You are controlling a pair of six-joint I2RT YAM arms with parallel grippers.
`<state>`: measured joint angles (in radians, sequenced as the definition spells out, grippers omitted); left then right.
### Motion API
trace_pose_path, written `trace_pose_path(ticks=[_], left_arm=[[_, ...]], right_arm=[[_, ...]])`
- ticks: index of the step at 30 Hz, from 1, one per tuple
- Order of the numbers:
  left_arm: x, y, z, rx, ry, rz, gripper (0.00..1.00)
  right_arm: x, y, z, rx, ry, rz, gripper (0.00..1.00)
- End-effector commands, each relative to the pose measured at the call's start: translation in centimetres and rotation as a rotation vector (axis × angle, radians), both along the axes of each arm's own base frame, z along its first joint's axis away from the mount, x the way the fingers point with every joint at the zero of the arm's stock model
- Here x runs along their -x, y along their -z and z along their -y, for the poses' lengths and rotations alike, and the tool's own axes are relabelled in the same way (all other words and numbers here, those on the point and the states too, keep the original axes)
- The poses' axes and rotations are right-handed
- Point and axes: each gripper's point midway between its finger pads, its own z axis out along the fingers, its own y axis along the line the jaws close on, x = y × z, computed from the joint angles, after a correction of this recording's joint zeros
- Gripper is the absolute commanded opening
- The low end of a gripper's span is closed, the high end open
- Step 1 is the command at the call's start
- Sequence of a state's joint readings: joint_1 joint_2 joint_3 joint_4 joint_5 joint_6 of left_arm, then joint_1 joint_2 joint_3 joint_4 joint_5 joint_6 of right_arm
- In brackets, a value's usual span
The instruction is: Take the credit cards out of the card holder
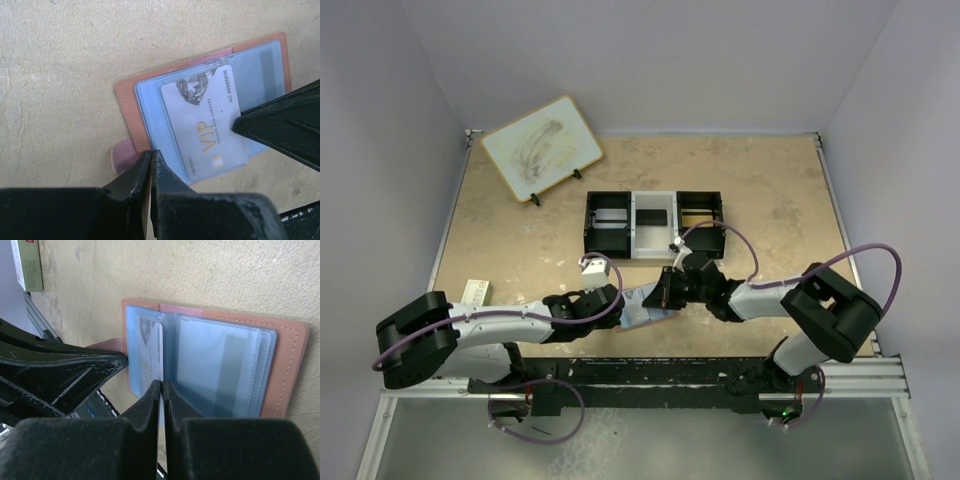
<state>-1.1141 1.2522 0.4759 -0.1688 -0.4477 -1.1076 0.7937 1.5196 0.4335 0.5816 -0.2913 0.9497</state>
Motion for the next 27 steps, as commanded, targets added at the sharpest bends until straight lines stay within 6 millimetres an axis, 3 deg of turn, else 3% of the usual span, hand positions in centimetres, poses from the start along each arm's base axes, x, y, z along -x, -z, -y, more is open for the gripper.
trace_pose_path(ticks=[1, 11, 15, 27], left_arm=[[0.1, 0.2, -0.9, -0.028, -0.007, 0.009, 0.0], [0.1, 0.3, -0.7, -0.023, 0.001, 0.007, 0.0], [0.1, 0.3, -0.7, -0.023, 0.002, 0.006, 0.0], [0.1, 0.2, -0.8, -0.024, -0.003, 0.01, 0.0]], right_arm=[[-0.1, -0.1, -0.5, -0.018, -0.048, 0.02, 0.08], [-0.2, 0.7, -0.6, -0.01, -0.045, -0.004, 0.1], [-0.6, 0.7, -0.4, 0.007, -0.021, 0.005, 0.0], [-1.7, 0.4, 1.8, 0.068, 0.056, 0.029, 0.0]])
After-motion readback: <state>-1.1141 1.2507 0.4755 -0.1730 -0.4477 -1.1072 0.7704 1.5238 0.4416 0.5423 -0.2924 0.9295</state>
